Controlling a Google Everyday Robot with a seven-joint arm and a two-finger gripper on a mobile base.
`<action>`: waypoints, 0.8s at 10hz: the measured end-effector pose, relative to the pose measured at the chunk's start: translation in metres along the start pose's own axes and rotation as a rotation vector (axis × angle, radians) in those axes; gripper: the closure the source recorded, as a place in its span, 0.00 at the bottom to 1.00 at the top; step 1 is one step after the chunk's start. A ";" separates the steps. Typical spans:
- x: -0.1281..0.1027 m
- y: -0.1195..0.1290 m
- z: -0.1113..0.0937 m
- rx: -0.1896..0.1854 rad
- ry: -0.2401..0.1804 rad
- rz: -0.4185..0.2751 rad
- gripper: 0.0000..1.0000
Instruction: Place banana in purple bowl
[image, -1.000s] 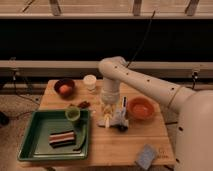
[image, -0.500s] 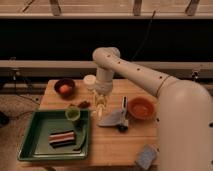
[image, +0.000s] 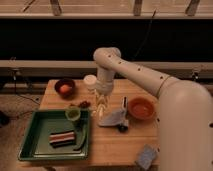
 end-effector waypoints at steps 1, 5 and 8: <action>0.000 0.001 -0.001 -0.003 0.006 0.002 1.00; 0.021 -0.040 -0.022 -0.004 0.177 -0.033 1.00; 0.042 -0.072 -0.035 -0.002 0.249 -0.071 1.00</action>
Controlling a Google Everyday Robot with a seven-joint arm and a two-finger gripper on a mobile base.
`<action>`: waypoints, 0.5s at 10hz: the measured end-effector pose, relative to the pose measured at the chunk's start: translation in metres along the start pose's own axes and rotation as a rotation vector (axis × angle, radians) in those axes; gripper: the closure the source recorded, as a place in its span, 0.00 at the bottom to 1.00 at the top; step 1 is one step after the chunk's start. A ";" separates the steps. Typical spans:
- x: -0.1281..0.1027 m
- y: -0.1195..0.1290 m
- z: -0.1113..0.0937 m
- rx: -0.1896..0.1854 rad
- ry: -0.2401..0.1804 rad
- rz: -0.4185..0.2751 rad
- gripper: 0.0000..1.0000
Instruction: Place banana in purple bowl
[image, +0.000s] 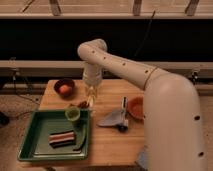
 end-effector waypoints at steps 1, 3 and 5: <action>0.016 -0.013 -0.002 0.010 0.021 -0.013 1.00; 0.050 -0.043 -0.006 0.053 0.058 -0.045 1.00; 0.078 -0.072 -0.007 0.096 0.096 -0.067 1.00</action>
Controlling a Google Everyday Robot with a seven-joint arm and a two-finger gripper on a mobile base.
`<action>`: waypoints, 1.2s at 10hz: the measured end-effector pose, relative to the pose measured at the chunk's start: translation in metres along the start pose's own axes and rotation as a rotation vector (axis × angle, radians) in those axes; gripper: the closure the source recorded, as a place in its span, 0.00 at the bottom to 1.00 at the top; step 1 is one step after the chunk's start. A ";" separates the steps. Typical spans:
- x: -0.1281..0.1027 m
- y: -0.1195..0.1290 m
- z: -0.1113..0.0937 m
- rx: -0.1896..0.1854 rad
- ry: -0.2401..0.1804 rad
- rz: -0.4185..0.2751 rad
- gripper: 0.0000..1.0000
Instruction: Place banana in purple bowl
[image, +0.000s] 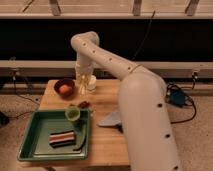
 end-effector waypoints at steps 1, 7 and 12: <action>0.008 -0.014 0.003 0.017 0.010 -0.011 1.00; 0.023 -0.085 0.032 0.078 0.051 -0.055 1.00; 0.041 -0.111 0.054 0.117 0.056 -0.034 0.69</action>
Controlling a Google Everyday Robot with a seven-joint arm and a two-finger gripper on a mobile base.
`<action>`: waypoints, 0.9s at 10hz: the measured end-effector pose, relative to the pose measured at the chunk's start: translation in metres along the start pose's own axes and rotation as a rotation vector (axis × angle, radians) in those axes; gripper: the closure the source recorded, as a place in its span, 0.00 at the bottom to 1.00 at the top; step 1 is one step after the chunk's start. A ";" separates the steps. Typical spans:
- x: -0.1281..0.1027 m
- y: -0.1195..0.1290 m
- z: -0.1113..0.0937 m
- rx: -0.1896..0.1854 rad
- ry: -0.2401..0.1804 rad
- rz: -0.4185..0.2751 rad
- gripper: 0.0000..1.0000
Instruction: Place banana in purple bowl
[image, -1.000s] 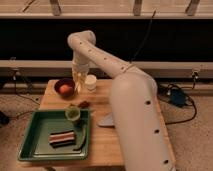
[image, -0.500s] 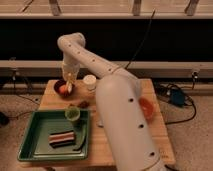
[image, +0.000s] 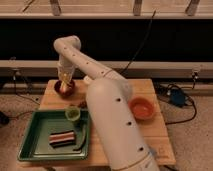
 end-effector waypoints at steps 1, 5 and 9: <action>0.004 -0.005 0.003 0.010 -0.004 0.006 0.57; 0.009 -0.021 0.009 0.043 -0.015 0.003 0.21; 0.010 -0.018 0.008 0.043 -0.014 0.005 0.20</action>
